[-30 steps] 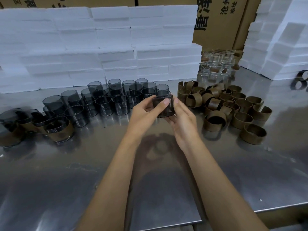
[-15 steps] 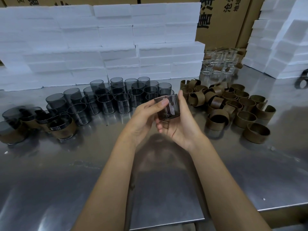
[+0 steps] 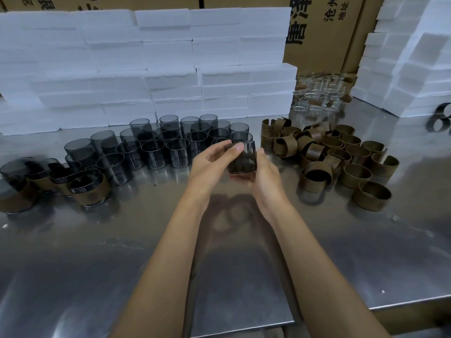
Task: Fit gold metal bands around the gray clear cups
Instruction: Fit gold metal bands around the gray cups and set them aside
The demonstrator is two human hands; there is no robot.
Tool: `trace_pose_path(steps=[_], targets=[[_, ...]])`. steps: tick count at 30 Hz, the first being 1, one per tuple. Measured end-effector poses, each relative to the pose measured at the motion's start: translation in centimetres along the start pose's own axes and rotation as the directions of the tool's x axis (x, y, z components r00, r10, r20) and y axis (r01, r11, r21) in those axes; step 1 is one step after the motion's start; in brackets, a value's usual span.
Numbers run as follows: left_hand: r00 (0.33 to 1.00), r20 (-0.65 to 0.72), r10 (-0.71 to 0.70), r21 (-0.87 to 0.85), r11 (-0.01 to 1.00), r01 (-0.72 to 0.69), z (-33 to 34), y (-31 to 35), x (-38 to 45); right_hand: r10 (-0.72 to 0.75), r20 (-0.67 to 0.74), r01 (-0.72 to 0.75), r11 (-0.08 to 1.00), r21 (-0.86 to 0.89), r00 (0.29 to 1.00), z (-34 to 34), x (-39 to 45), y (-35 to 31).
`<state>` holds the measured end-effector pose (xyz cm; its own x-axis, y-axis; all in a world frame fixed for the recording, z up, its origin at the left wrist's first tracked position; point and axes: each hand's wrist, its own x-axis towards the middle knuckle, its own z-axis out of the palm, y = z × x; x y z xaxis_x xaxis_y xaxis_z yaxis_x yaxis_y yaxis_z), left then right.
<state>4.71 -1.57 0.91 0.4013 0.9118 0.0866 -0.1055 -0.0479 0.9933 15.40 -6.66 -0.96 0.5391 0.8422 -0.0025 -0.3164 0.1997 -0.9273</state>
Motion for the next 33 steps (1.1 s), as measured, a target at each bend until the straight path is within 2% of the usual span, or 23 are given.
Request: trace_pose_path(steps=[3,5,7,12,17,20,24,29,33], targets=[[1.000,-0.001,-0.006,-0.085,0.996,0.006,0.1,0.1,0.1,-0.008,0.063,0.006,0.999,0.033,0.998,-0.2,0.0,0.2],[0.998,0.059,0.006,-0.181,0.983,0.005,-0.5,0.2,0.2,0.072,0.169,-0.092,0.989,0.117,0.983,-0.6,-0.2,-0.1],[0.991,0.130,0.027,-0.203,0.979,0.000,-1.1,0.1,0.4,0.164,0.244,-0.214,0.957,0.197,0.956,-0.8,-0.4,-0.4],[0.970,0.227,0.087,-0.111,0.992,-0.062,-1.1,0.0,0.1,0.209,0.245,-0.294,0.873,0.390,0.947,-1.0,-0.1,-0.5],[0.947,0.266,0.181,-0.124,0.981,-0.152,-0.8,0.2,-0.2,0.190,0.256,-0.297,0.818,0.493,0.948,-1.4,0.2,-0.8],[0.956,0.219,0.195,-0.094,0.979,-0.179,-0.1,0.5,-0.5,0.173,0.259,-0.286,0.816,0.502,0.950,-1.6,0.2,-0.7],[0.962,0.077,0.263,-0.013,0.965,-0.263,1.0,0.6,-0.8,0.175,0.268,-0.288,0.831,0.476,0.947,-1.5,0.2,-0.5],[0.953,-0.117,0.278,-0.056,0.957,-0.286,1.4,0.8,-0.9,0.205,0.286,-0.314,0.853,0.417,0.936,-1.2,-0.1,-0.3],[0.949,-0.133,0.285,-0.068,0.953,-0.295,0.9,0.5,-0.4,0.209,0.290,-0.320,0.848,0.421,0.934,-1.1,-0.2,-0.5]])
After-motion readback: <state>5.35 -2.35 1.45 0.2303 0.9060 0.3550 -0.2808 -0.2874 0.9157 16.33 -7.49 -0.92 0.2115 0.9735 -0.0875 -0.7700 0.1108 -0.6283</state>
